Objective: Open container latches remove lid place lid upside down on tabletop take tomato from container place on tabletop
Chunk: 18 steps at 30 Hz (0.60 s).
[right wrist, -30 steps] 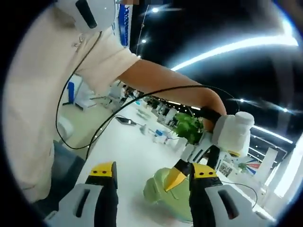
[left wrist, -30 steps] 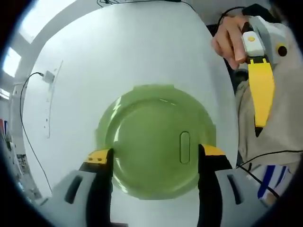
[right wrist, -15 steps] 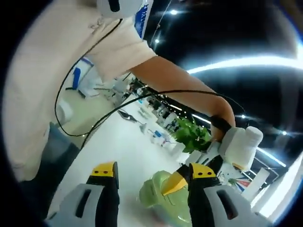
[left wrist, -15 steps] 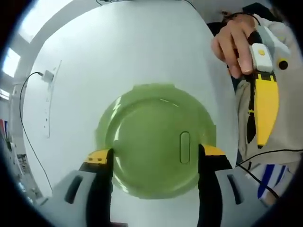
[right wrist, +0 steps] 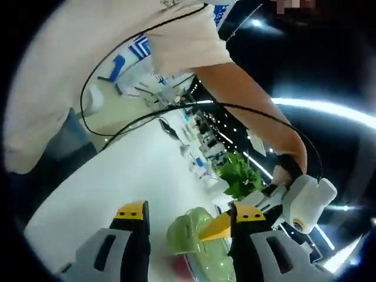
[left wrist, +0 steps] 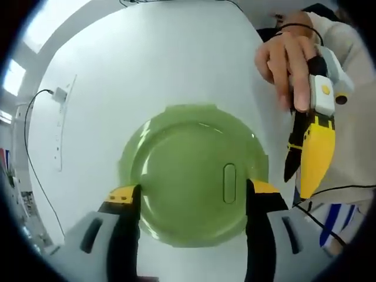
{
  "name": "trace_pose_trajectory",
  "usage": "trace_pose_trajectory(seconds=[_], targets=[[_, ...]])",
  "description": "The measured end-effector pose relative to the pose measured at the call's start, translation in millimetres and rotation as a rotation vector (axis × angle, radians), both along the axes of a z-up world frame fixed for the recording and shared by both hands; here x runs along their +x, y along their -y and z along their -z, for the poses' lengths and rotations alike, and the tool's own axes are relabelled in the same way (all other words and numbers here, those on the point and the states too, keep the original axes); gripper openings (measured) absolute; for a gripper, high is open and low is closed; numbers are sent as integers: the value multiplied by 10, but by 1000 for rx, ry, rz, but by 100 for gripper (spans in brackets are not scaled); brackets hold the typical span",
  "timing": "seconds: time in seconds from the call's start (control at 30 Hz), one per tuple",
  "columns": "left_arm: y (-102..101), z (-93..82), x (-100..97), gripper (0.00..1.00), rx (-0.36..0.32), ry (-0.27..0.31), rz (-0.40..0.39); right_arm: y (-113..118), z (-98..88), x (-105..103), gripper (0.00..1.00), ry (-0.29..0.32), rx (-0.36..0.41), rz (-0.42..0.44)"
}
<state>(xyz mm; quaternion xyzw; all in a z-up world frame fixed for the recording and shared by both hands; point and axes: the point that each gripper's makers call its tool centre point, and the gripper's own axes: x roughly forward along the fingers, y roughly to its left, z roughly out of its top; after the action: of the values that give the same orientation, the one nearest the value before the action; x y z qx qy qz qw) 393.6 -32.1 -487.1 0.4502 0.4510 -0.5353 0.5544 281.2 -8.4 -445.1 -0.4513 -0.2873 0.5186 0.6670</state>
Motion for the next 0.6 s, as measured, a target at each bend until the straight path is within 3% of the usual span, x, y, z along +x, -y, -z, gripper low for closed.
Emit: trace_pose_trajectory(seconds=[0.3,0.4,0.57,0.6], targets=[[-1,2,-4,66,2,0,4,6,85,94,41,125,-34,13],[-4,2,-4,66,-1,0,4,157,181,223,41,122,-15,8],[-8,2,-5,66,-15,1,1,107,236,235,39,187,-28,-5],[-10,2,-5,66,-18,1,0,93,252,234,39,229,-49,-10]])
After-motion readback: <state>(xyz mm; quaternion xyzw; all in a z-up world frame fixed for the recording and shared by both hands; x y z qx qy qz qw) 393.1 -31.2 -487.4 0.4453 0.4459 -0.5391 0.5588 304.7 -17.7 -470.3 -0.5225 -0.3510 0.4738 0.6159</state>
